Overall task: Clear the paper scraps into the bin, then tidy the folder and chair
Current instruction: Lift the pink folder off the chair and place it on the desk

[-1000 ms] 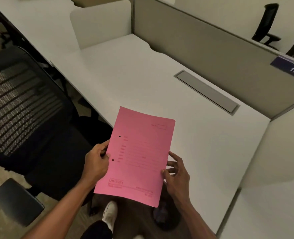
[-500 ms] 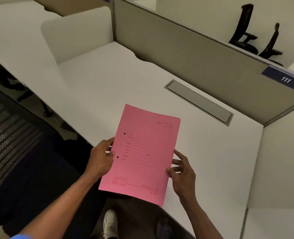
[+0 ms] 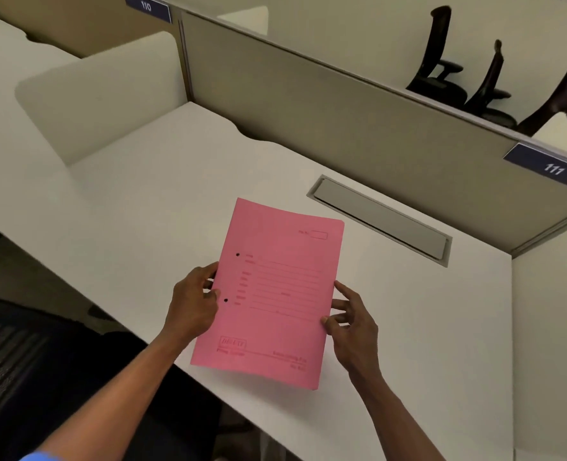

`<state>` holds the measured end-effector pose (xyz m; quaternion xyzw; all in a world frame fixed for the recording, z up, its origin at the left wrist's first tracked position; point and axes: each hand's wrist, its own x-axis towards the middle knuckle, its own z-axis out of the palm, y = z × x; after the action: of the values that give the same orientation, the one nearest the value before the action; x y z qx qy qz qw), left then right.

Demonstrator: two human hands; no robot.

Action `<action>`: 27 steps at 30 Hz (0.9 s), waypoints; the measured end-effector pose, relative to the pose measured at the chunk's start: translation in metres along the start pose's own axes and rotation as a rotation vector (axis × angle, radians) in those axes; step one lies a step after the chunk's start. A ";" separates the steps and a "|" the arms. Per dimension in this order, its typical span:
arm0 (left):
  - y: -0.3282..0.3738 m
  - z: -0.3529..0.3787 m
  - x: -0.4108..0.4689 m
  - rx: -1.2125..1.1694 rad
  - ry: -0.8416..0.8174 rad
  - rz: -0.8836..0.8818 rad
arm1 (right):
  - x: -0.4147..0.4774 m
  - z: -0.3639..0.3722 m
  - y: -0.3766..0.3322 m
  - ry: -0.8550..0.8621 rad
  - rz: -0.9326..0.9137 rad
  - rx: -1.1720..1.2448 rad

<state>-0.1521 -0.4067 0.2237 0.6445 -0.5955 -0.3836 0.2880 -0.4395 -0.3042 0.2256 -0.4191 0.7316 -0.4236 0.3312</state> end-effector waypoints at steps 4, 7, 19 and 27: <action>0.009 0.012 0.044 0.036 0.010 0.021 | 0.047 0.008 -0.002 -0.021 -0.002 -0.012; 0.017 0.023 0.085 0.072 0.017 0.020 | 0.089 0.016 -0.001 -0.051 0.002 -0.012; 0.043 0.070 0.277 0.290 0.015 0.044 | 0.264 0.054 0.003 -0.142 0.014 0.042; 0.052 0.098 0.373 0.400 0.007 0.067 | 0.353 0.082 0.009 -0.123 0.034 0.024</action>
<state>-0.2638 -0.7734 0.1574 0.6700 -0.6800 -0.2454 0.1688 -0.5248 -0.6449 0.1374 -0.4281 0.7116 -0.4000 0.3877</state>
